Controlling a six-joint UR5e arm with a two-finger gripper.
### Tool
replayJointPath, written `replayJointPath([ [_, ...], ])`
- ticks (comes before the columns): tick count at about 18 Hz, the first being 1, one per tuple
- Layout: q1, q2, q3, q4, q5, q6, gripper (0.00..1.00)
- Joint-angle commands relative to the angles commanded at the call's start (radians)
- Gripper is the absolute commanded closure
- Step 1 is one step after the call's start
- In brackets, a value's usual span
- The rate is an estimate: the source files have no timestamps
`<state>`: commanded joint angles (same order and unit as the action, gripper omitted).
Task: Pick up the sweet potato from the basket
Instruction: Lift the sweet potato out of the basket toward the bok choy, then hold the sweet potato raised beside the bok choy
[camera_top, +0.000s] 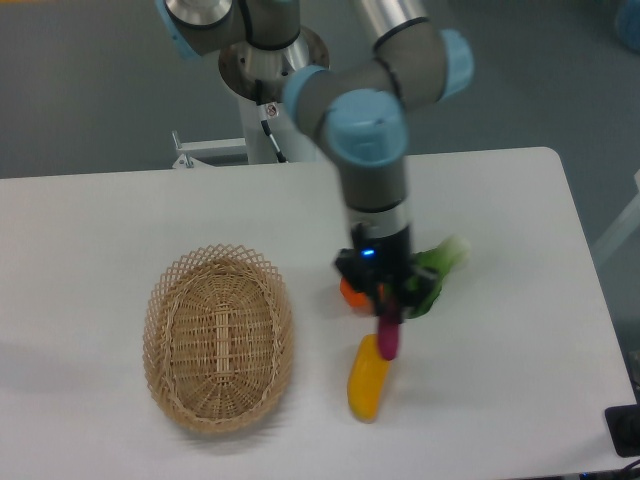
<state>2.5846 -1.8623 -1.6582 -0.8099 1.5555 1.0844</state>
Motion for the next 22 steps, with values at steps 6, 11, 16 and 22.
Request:
replayJointPath([
  [6,0.038,0.011,-0.009,-0.015,0.002,0.089,0.62],
  [11,0.037,0.011,0.009,-0.021,0.000,0.089,0.62],
  [16,0.035,0.005,0.025,-0.021,0.000,0.089,0.62],
  [22,0.034,-0.003,0.032,-0.021,0.000,0.089,0.62],
])
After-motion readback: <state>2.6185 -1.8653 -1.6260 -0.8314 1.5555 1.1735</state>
